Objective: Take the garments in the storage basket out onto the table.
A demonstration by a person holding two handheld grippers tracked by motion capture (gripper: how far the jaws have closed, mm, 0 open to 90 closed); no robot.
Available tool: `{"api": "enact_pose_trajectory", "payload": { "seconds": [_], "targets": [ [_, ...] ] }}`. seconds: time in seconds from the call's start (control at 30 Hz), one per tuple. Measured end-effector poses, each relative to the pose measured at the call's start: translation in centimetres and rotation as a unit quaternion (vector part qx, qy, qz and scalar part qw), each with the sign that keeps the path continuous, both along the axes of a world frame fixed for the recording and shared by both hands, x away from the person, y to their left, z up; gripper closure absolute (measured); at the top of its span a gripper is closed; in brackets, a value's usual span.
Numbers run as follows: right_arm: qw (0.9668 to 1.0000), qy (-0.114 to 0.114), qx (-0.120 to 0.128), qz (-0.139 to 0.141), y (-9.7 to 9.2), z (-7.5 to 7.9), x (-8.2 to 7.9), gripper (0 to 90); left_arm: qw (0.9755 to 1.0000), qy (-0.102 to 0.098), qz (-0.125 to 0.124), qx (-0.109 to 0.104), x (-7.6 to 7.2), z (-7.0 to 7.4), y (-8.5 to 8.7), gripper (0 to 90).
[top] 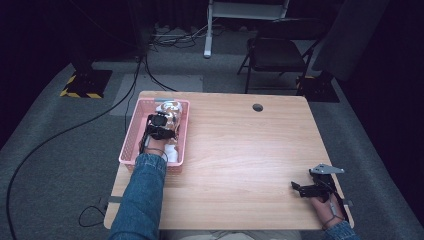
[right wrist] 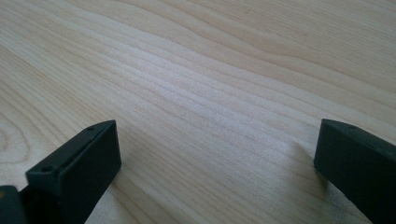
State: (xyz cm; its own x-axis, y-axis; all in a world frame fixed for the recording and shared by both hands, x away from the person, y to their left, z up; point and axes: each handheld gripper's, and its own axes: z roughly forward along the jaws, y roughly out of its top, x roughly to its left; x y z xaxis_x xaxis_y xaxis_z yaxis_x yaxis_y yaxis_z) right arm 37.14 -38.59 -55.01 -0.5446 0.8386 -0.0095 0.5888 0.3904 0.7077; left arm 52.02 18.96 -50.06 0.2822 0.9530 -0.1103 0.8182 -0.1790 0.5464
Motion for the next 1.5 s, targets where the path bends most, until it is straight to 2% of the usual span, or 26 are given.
{"api": "enact_pose_trajectory", "payload": {
  "seconds": [0.17, 0.37, 0.8, 0.9, 1.2, 1.3, 1.5],
  "targets": [
    [1.0000, 0.000, 0.000, 0.000, 0.0, 0.0, 0.0, 0.4, 1.0000, -0.001, -0.002, 0.004, -0.1, 0.1, 0.0, 62.9],
    [1.0000, 0.000, 0.000, 0.000, 0.0, 0.0, 0.0, 0.4, 0.9999, -0.008, -0.007, 0.013, -0.3, 0.4, -0.2, 63.9],
    [1.0000, 0.000, 0.000, 0.001, 0.0, 0.0, 0.0, 0.4, 0.9985, -0.055, -0.001, 0.009, -1.5, 2.4, -0.1, 63.9],
    [1.0000, 0.001, 0.000, 0.002, 0.0, 0.0, 0.0, 0.3, 0.9973, -0.073, -0.004, 0.001, -2.0, 3.3, -0.2, 64.0],
    [1.0000, 0.001, 0.000, 0.004, 0.0, 0.0, 0.0, 0.4, 0.9952, -0.096, -0.016, -0.007, -2.9, 5.6, -1.0, 64.0],
    [1.0000, 0.001, 0.000, 0.004, 0.0, 0.0, 0.0, 0.4, 0.9935, -0.110, -0.026, -0.012, -3.3, 6.9, -1.6, 64.0],
    [1.0000, 0.000, 0.000, 0.005, 0.0, 0.0, -0.1, 0.4, 0.9915, -0.123, -0.038, -0.017, -3.9, 8.5, -2.5, 63.9]
  ]
}}
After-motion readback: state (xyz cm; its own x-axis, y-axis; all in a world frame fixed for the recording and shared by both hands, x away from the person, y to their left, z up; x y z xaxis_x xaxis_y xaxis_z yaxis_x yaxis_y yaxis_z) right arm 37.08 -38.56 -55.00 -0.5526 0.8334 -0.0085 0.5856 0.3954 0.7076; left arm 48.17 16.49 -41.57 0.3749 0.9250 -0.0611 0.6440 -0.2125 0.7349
